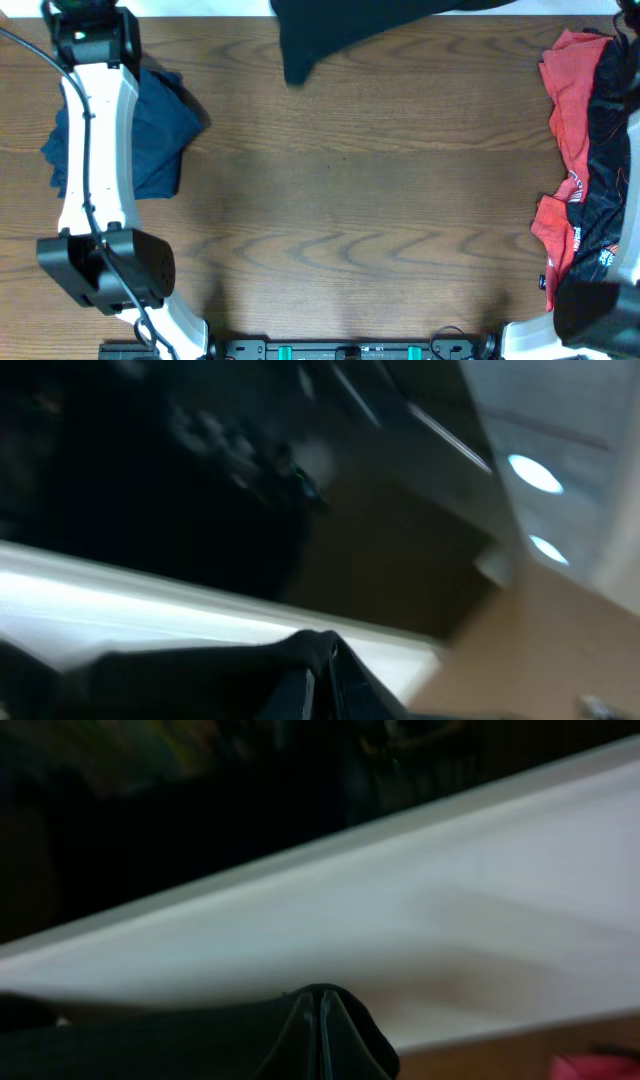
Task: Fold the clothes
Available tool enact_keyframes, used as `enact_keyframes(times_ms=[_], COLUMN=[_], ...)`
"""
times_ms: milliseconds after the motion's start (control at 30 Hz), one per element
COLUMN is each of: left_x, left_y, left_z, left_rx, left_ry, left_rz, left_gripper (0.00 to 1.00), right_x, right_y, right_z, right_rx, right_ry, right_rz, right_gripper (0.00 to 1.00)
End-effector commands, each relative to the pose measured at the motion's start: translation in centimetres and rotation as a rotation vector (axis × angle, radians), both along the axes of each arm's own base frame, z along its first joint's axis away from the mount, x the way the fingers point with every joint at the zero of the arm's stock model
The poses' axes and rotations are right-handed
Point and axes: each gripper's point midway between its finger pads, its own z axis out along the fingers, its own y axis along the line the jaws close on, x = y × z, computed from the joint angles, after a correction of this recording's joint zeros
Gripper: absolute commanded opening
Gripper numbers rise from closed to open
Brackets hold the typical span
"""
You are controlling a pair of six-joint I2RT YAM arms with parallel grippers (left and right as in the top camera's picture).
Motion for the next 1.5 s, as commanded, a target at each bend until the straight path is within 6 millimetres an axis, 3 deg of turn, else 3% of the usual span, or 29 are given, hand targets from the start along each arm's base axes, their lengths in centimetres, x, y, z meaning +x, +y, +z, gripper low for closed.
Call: enact_keyframes(times_ms=[0, 100, 200, 300, 400, 500, 767, 933, 1267, 1467], left_x=[-3.4, -4.8, -6.0, -7.6, -10.4, -13.6, -20.8, -24.1, -30.1, -33.2], left_y=[-3.7, -4.6, -4.5, -2.9, -1.4, -1.2, -2.4, -3.4, -5.4, -5.0], left_z=[-3.5, -8.2, -13.3, -20.0, -24.4, -26.0, -27.1, -30.6, -39.0, -41.7], left_rx=[0.093, 0.152, 0.222, 0.367, 0.513, 0.558, 0.565, 0.634, 0.636, 0.624], left_ry=[0.122, 0.266, 0.407, 0.654, 0.853, 0.973, 1.203, 1.352, 1.562, 1.629], left_rz=[-0.324, -0.429, -0.428, -0.318, -0.271, -0.326, -0.523, -0.601, -0.734, -0.698], left_gripper=[0.06, 0.06, 0.06, 0.06, 0.06, 0.06, 0.06, 0.06, 0.06, 0.05], right_x=[-0.3, -2.1, -4.7, -7.4, -9.1, -11.0, -17.6, -20.7, -24.5, -25.6], right_y=[-3.5, -5.6, -7.7, -9.1, -9.2, -8.8, -8.1, -6.8, -5.0, -4.3], right_z=[-5.2, -10.0, -14.1, -18.1, -21.1, -23.9, -30.5, -34.0, -37.6, -38.4], right_rx=[-0.093, -0.117, -0.153, -0.197, -0.207, -0.197, -0.092, -0.052, -0.017, 0.003], right_ry=[0.184, 0.392, 0.595, 0.794, 0.933, 1.067, 1.358, 1.488, 1.629, 1.666], right_rz=[-0.125, -0.244, -0.372, -0.452, -0.454, -0.434, -0.455, -0.409, -0.361, -0.339], right_gripper=[0.01, 0.01, 0.01, 0.01, 0.01, 0.01, 0.01, 0.01, 0.01, 0.01])
